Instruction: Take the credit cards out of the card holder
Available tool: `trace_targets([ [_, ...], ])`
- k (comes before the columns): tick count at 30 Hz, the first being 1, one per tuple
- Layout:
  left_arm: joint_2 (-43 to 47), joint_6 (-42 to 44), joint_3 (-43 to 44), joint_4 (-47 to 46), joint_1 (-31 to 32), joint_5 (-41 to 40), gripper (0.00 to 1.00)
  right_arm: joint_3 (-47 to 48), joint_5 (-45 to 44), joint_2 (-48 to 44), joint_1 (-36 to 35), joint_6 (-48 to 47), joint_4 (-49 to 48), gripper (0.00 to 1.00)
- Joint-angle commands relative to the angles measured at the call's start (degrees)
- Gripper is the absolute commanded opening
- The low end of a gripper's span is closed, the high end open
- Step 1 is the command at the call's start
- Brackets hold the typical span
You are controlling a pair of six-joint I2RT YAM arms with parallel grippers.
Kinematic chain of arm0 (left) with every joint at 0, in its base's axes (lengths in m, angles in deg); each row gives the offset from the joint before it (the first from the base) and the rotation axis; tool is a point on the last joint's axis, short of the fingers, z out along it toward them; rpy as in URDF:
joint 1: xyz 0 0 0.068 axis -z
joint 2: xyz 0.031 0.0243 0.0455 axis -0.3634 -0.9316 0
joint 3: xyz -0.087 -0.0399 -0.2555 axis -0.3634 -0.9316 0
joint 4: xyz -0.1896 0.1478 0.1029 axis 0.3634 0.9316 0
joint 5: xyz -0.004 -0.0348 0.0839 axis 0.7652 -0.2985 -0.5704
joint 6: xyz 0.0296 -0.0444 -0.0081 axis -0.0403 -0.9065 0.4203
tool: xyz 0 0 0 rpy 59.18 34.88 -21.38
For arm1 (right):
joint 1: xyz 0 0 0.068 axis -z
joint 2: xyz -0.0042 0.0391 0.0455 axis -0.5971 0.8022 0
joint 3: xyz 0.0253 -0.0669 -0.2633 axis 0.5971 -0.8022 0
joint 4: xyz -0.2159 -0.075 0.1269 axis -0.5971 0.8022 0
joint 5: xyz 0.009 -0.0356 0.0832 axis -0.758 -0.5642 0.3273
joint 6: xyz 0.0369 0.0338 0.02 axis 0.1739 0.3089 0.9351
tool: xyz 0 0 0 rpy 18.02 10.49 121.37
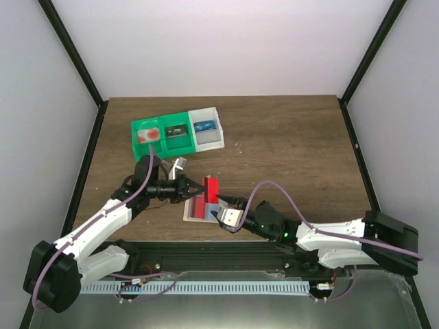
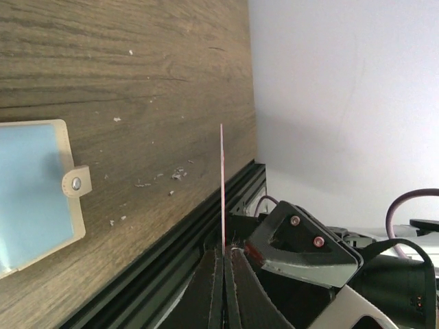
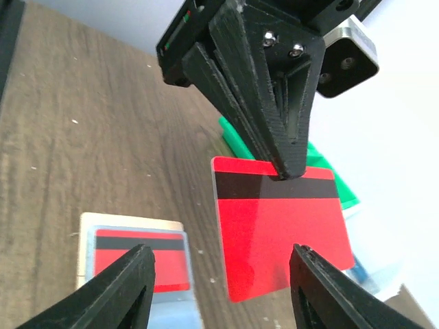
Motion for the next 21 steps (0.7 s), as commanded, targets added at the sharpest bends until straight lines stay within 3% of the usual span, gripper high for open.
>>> trace_targets([
  [1, 0.84, -1.95, -1.08, -1.86, -0.23, 3.33, 0.00, 3.21, -5.25, 1.95, -0.68, -9.18, -4.77, 0.55],
  [3, 1.02, -1.95, -1.30, -1.33, -0.24, 2.97, 0.00, 3.56, -5.32, 2.49, -0.68, -10.37, -6.18, 0.50],
  [8, 1.85, -4.20, -2.67, -3.15, -0.28, 3.74, 0.00, 4.02, -5.69, 3.46, -0.76, -11.33, -6.83, 0.03],
  [10, 2.94, -5.22, -2.76, -4.01, -0.29, 2.91, 0.03, 3.46, -5.98, 2.12, -0.93, -9.24, -6.13, 0.01],
  [13, 6.58, -5.44, -1.78, -4.87, -0.30, -0.69, 0.39, 3.99, -6.61, -3.16, -1.03, 3.27, -1.24, 0.01],
  [15, 9.14, -3.85, 0.00, -3.51, -0.28, -4.10, 0.55, 6.41, -8.11, -8.17, -1.01, 21.82, 6.72, 0.01],
  [19, 12.13, -0.92, 1.81, -2.72, -0.38, -7.66, 0.61, 7.80, -4.49, -15.19, -1.04, 46.74, 15.11, 0.01],
  [21, 12.47, -0.74, 0.96, -5.10, -0.37, -6.68, 0.61, 6.94, -3.42, -16.35, -1.04, 54.45, 15.97, 0.00],
])
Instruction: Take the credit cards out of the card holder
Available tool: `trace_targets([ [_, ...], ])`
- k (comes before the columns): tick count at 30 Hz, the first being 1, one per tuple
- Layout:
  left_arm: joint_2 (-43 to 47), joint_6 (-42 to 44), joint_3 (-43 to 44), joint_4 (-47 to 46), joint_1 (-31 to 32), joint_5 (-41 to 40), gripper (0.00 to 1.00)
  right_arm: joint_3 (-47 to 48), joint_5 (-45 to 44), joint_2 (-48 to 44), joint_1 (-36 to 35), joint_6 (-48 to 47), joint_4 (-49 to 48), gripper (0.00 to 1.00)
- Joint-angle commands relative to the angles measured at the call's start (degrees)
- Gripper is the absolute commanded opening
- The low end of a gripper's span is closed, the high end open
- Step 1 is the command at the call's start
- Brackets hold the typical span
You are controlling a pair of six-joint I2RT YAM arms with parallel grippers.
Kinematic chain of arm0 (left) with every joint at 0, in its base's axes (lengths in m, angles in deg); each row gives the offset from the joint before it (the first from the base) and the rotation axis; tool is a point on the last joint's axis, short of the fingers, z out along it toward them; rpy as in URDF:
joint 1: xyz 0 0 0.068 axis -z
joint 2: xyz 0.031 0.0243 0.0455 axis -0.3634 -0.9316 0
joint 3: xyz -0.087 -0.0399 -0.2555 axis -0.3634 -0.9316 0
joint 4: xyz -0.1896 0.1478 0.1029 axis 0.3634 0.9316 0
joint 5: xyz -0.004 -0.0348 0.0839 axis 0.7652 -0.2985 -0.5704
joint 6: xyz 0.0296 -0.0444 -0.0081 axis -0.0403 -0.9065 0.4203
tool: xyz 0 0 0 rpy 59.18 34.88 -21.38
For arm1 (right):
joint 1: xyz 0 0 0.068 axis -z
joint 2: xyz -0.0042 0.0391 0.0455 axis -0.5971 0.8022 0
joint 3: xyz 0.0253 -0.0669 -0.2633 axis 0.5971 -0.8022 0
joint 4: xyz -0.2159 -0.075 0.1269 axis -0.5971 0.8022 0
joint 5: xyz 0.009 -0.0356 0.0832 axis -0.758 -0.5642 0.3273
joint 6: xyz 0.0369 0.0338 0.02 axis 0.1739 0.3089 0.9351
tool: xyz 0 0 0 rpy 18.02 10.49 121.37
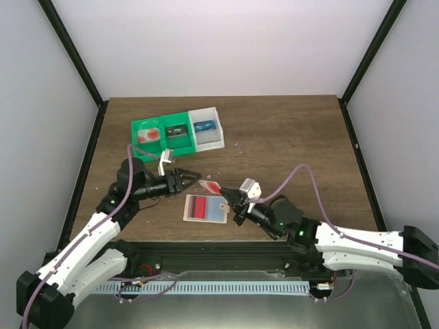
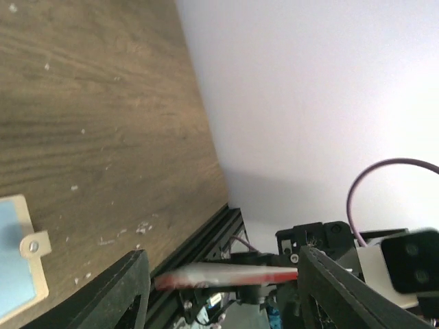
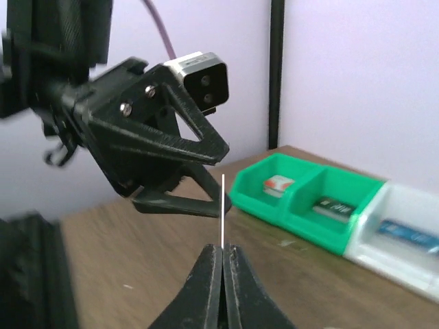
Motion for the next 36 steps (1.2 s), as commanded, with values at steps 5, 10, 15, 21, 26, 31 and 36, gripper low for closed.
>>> trace_targets([
  [5, 1.62, 4.92, -0.87, -5.00, -0.04, 0.81, 0.62, 0.06, 1.57, -4.34, -0.27, 34.94, 4.95, 0.01],
  [10, 4.74, 5.83, -2.78, -6.59, -0.06, 1.30, 0.64, 0.47, -1.50, -4.42, -0.26, 39.90, 4.92, 0.00],
  [15, 8.72, -2.55, -9.63, -17.30, -0.05, 2.48, 0.65, -3.21, -2.32, -4.58, -0.27, 52.50, -4.67, 0.01],
  [21, 10.39, -8.59, -13.95, -26.39, -0.06, 3.37, 0.66, -2.79, -3.45, -1.72, -0.27, 59.88, -12.49, 0.01],
  [26, 9.64, -9.69, -14.02, -27.70, -0.04, 4.13, 0.63, -2.16, -4.56, 1.26, -0.26, 61.72, -16.45, 0.01],
  [31, 9.33, -11.17, -14.51, -29.24, -0.03, 3.78, 0.28, -1.71, -5.84, 2.15, -0.17, 62.33, -16.57, 0.00],
  [36, 7.49, -13.13, -16.06, -34.89, -0.04, 4.79, 0.03, -1.13, -5.05, 3.23, -0.16, 62.74, -15.99, 0.00],
])
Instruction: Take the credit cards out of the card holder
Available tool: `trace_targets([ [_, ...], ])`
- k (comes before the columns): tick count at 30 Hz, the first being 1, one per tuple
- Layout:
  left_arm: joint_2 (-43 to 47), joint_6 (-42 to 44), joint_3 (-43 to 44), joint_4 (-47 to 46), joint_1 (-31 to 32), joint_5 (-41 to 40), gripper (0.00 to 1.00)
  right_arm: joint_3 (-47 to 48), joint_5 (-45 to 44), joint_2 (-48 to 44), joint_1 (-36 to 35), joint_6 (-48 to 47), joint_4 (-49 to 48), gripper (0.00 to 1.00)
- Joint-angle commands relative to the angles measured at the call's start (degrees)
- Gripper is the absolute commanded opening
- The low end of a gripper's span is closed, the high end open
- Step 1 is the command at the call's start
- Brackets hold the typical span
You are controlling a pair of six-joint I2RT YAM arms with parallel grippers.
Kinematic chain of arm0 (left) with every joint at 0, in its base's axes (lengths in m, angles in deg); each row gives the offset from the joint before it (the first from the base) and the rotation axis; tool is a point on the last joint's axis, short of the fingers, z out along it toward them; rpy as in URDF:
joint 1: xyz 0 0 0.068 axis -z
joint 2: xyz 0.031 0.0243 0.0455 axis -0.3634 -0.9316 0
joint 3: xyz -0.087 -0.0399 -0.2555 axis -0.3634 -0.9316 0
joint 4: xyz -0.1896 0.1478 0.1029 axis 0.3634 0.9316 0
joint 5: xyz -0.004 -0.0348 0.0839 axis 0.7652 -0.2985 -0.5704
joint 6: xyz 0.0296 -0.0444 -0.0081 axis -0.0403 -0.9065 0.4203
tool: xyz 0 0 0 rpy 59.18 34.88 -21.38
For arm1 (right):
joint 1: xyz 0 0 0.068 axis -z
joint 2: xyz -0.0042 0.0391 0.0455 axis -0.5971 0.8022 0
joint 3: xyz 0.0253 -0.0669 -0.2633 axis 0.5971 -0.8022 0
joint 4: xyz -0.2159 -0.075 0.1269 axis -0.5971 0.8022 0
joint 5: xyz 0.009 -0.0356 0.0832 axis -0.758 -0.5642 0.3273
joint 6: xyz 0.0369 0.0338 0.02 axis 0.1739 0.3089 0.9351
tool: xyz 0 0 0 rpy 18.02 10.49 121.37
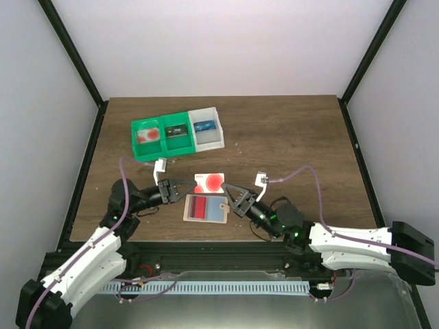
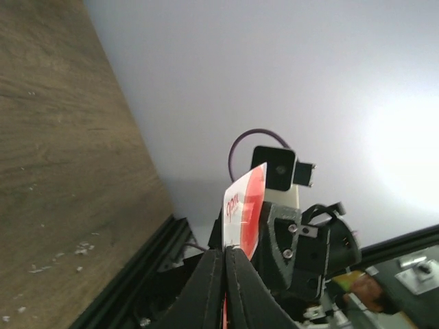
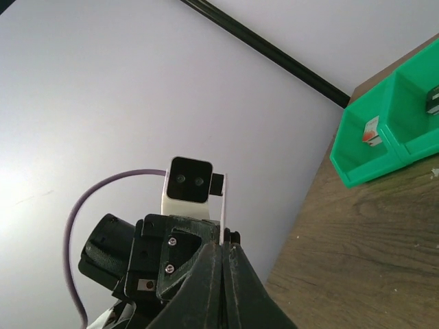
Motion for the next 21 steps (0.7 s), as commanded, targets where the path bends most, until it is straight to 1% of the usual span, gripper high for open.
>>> trace_targets([
  [1, -1.46, -1.69, -1.35, -6.79, -0.04, 1.57, 0.00, 1.64, -1.21, 1.07, -0.18, 1.86, -1.55, 0.00],
  [4, -1.63, 0.78, -0.45, -4.98, 0.00, 0.18, 0.00, 1.32, -0.71, 1.41, -0.18, 2.62, -1.26, 0.01],
  [5, -1.16, 1.94, -0.25, -3.88, -0.04, -0.89, 0.00, 1.32, -0.58, 1.30, -0.14, 2.66, -0.22, 0.05],
  [7, 0.42, 5.07, 0.22, -0.43, -0.04, -3.96, 0.00, 1.31, -0.25, 0.53, -0.14, 3.10, 3.07, 0.17],
  [8, 1.30, 6.60, 0.24, 0.75, -0.04, -5.74, 0.00, 1.32, -0.07, -0.25, -0.18, 3.40, 5.52, 0.24],
  [9, 2.14, 8.09, 0.31, 1.95, -0.28, -7.30, 0.00, 1.32, 0.18, -1.11, -0.18, 3.69, 7.63, 0.35],
  [11, 1.79, 10.72, 1.15, 4.25, -2.14, -8.50, 0.00, 0.77, 0.74, -3.18, -0.18, 3.36, 11.32, 0.52],
  [14, -2.90, 13.99, 4.26, 7.59, -9.08, -4.37, 0.00, -0.41, 1.45, -6.69, -0.18, 2.97, 15.68, 0.77],
  [16, -6.11, 15.25, 6.00, 8.30, -15.14, -1.11, 0.00, -1.33, 1.89, -9.33, -0.18, 3.22, 17.68, 0.98],
  [17, -7.52, 16.12, 7.11, 9.11, -18.26, 0.83, 0.00, -1.85, 2.16, -10.70, -0.18, 3.04, 18.21, 1.00],
  [21, -14.74, 21.43, 13.39, 13.72, -31.93, 7.36, 0.00, -1.83, 2.44, -16.74, -0.13, 0.15, 22.13, 1.00],
])
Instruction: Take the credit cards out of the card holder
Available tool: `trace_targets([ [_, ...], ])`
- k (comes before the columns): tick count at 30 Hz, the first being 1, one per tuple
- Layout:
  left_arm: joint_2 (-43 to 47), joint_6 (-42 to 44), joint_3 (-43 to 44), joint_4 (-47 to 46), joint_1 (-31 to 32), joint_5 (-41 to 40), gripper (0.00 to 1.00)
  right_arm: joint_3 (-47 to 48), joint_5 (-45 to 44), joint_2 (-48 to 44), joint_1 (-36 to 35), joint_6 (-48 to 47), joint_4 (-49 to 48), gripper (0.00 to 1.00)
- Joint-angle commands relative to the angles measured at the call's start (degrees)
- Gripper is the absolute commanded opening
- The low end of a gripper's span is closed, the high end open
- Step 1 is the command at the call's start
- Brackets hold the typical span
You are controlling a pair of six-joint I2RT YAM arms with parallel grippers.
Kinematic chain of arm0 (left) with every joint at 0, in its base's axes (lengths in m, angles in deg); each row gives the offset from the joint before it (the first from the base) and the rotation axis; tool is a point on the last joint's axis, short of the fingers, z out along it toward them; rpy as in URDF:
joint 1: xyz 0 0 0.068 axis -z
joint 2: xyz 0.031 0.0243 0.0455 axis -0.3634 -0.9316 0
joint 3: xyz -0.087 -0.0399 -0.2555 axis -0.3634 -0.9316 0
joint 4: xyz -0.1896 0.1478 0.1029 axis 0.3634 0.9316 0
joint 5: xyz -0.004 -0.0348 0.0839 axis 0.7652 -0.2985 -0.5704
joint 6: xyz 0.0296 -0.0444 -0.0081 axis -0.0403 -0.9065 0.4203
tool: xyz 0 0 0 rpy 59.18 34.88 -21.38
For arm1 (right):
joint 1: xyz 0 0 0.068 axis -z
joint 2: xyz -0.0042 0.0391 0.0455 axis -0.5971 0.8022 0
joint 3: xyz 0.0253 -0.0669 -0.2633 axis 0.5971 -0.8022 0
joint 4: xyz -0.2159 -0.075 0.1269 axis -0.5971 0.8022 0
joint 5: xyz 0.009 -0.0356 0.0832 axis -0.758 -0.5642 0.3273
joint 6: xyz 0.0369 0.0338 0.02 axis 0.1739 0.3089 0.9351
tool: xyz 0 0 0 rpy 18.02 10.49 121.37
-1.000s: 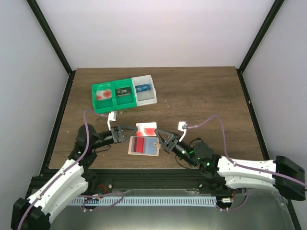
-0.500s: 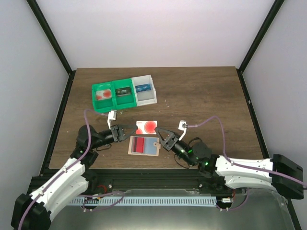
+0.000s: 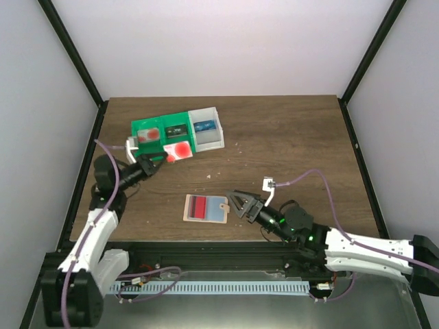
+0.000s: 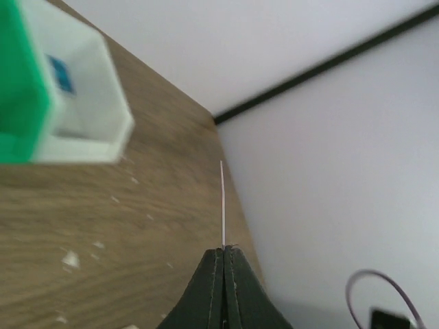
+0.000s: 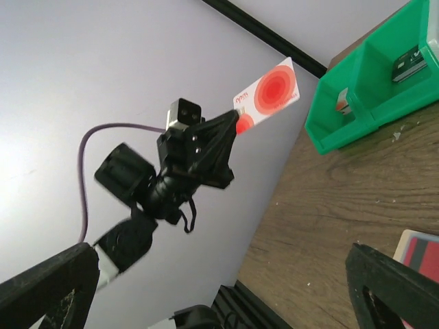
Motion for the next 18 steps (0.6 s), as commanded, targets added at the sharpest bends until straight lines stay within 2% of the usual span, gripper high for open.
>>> trace_targets([
  [1, -6.78, 8.76, 7.62, 6.63, -12.19, 8.25, 0.00, 0.59, -0.32, -6.31, -0.28, -3.14, 7.61, 1.00],
  [5, -15.50, 13.39, 15.78, 12.64, -17.16, 8.57, 0.00, 1.70, -3.22, -12.82, -0.22, -6.06, 14.55, 1.00],
  [10, -24.66, 22.63, 27.28, 24.16, -22.15, 1.40, 0.00, 2.91, -4.74, -20.81, -0.28, -10.04, 21.74, 1.00],
  [18, -39.01, 25.45, 37.56, 28.30, -22.60, -4.87, 0.00, 6.86, -5.05, -23.83, -0.25, -13.16, 28.66, 1.00],
])
